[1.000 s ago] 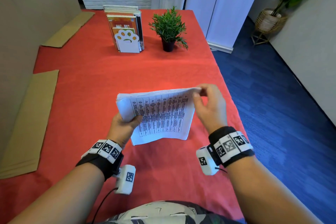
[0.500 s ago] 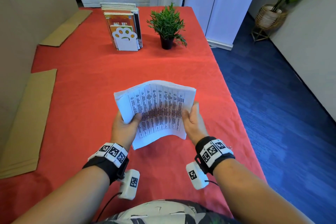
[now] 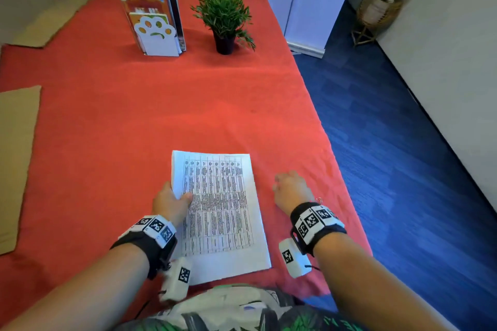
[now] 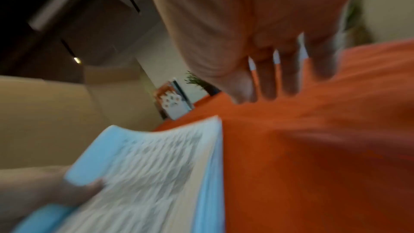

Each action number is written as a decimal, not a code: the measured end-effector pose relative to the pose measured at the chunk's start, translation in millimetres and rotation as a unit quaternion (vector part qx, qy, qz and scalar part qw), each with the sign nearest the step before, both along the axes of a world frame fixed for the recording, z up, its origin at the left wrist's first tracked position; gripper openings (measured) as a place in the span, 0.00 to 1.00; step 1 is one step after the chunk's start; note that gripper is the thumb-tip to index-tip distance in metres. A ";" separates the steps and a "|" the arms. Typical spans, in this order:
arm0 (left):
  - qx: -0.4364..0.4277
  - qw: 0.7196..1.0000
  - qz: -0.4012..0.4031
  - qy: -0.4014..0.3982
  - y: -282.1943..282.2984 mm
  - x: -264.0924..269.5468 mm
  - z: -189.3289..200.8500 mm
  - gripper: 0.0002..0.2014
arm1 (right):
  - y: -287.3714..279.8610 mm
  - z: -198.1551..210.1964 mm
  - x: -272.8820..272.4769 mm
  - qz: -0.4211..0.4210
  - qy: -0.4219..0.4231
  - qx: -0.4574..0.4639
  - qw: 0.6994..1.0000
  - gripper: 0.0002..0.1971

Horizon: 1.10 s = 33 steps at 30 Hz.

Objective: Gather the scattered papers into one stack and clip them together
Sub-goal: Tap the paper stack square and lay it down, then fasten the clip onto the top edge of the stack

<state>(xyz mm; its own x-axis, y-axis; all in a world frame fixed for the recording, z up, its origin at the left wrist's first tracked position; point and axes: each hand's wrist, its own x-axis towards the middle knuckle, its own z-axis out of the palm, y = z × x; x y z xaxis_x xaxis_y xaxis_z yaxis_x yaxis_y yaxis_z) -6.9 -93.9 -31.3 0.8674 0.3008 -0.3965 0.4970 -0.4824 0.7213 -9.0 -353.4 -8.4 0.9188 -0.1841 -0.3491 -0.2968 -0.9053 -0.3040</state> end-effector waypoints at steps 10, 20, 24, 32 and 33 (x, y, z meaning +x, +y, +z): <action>0.033 0.997 0.002 0.066 2.7 -9.2 -22.7 0.15 | -62.9 -28.7 -16.8 -0.176 0.097 -0.044 0.979 0.18; 0.047 0.995 0.001 0.087 4.4 -8.0 -22.1 0.20 | 67.4 -2.5 -17.6 0.003 0.090 0.433 0.897 0.06; 0.038 0.996 0.003 0.081 2.9 -6.0 -18.2 0.12 | 77.9 -28.3 -26.0 0.008 0.111 0.420 0.901 0.05; 0.090 0.989 -0.115 0.008 27.0 52.2 3.8 0.32 | 71.1 -47.3 -26.4 0.051 0.095 0.401 0.910 0.03; 0.126 0.979 -0.158 0.011 27.7 64.1 4.4 0.33 | 70.9 -49.0 -27.0 0.052 0.094 0.403 0.909 0.03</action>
<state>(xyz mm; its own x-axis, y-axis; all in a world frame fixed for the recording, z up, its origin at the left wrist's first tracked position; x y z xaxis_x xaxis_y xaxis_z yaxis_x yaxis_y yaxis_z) 57.3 -66.2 -26.9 0.9248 0.1095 -0.3644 0.3086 -0.7760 0.5501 -36.0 -282.6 -57.4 0.8265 0.2858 -0.4850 -0.3380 -0.4371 -0.8335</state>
